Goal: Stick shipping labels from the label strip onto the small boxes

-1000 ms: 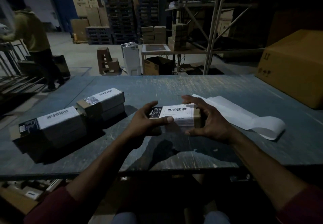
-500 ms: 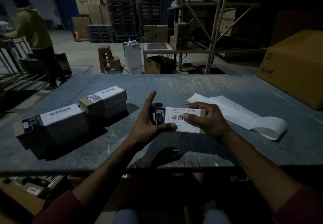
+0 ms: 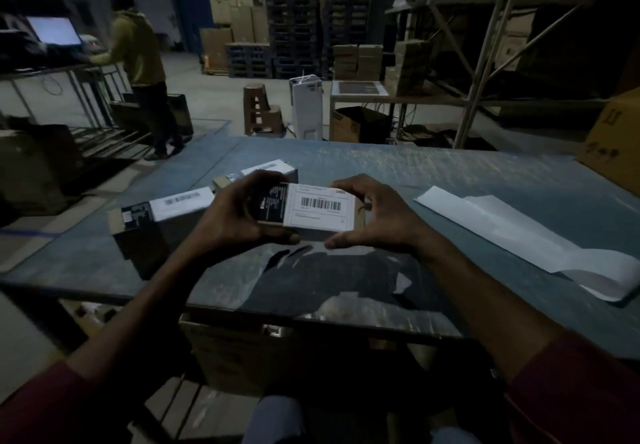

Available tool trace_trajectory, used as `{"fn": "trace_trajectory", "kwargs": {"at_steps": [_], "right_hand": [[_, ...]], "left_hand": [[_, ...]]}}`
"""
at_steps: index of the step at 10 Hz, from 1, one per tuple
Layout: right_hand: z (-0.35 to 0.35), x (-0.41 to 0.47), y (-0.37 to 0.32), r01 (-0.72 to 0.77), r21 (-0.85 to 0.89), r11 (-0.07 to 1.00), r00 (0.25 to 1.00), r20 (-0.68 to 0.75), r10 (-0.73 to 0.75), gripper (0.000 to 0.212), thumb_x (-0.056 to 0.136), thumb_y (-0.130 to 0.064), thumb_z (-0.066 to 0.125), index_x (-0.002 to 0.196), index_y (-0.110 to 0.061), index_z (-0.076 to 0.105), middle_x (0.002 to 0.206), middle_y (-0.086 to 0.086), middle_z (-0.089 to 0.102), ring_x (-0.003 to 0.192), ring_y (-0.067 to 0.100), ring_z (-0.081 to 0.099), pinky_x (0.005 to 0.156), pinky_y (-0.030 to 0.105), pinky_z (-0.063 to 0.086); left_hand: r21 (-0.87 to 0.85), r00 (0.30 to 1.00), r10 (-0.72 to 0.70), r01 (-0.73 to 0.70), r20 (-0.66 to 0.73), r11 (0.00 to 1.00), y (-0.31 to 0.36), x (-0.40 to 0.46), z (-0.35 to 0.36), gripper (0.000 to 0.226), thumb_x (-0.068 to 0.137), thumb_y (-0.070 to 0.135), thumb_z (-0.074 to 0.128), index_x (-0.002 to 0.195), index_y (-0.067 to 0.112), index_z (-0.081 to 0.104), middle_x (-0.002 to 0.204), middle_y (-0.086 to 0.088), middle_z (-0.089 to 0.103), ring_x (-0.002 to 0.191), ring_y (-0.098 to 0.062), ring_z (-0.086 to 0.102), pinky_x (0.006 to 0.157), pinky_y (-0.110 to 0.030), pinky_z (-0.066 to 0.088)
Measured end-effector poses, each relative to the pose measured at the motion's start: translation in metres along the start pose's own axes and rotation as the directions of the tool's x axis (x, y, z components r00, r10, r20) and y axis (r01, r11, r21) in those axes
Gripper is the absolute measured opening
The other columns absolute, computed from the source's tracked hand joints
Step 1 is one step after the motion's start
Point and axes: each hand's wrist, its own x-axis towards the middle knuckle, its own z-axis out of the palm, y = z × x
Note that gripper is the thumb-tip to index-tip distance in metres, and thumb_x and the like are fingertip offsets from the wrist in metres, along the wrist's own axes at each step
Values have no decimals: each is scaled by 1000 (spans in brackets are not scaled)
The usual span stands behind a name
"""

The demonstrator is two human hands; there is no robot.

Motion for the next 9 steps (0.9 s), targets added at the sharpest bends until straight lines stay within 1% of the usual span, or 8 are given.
{"fn": "trace_trajectory", "kwargs": {"at_steps": [1, 3, 4, 5, 6, 7, 8, 9], "right_hand": [[11, 36, -18, 99, -101, 990, 994, -24, -102, 86, 64, -36, 99, 139, -18, 62, 133, -2, 66, 116, 6, 59, 83, -4, 36], [51, 127, -59, 195, -50, 980, 979, 78, -190, 72, 73, -36, 95, 137, -19, 66, 138, 0, 66, 119, 9, 60, 85, 3, 43], [84, 160, -69, 196, -18, 980, 971, 143, -192, 73, 73, -33, 96, 136, -13, 67, 139, 4, 66, 127, 16, 61, 101, 26, 52], [111, 174, -70, 191, 15, 982, 966, 173, -190, 70, 73, -34, 95, 135, -15, 67, 140, 2, 67, 128, 15, 61, 105, 34, 53], [125, 180, -74, 190, 48, 981, 967, 166, -196, 70, 75, -35, 94, 136, -16, 67, 141, 0, 66, 127, 13, 61, 103, 27, 53], [130, 187, -79, 184, 29, 983, 963, 193, -186, 68, 78, -36, 91, 138, -16, 65, 142, 1, 65, 130, 14, 59, 105, 28, 51], [131, 190, -80, 151, -31, 988, 973, 182, -143, 68, 79, -39, 90, 138, -17, 65, 142, 2, 65, 130, 15, 59, 109, 36, 51], [133, 183, -77, 127, -28, 992, 983, 140, -122, 76, 76, -50, 89, 142, -23, 61, 145, -1, 62, 130, 16, 59, 108, 40, 52]], "left_hand": [[94, 999, 15, -11, -46, 995, -1, 2, -38, 87, 55, 50, 97, 132, 31, 62, 132, 9, 68, 123, -5, 64, 100, -33, 57], [156, 963, -111, 152, -245, 976, -34, -6, -116, 87, 34, 81, 90, 107, 37, 70, 113, -2, 76, 106, -22, 71, 99, -43, 56], [82, 930, -253, 283, -267, 956, -61, -16, -139, 84, 33, 60, 100, 106, 25, 76, 105, 4, 79, 101, -12, 72, 106, -46, 55], [38, 908, -311, 334, -281, 942, -76, -26, -155, 88, 22, 68, 99, 99, 30, 77, 103, 11, 79, 101, -9, 74, 105, -46, 55], [42, 895, -336, 363, -293, 931, -82, -32, -169, 98, 25, 69, 98, 111, 27, 76, 109, 13, 78, 104, -6, 72, 101, -43, 57], [102, 902, -316, 358, -294, 928, -83, -34, -171, 105, 32, 72, 94, 124, 26, 73, 124, 3, 74, 106, -14, 69, 90, -39, 58], [100, 878, -344, 395, -333, 913, -86, -32, -174, 109, 34, 73, 93, 129, 25, 71, 128, 3, 72, 112, -14, 68, 98, -39, 57], [186, 878, -307, 392, -366, 901, -93, -32, -170, 97, 46, 69, 95, 132, 35, 65, 129, 8, 69, 114, -11, 68, 101, -35, 55]]}}
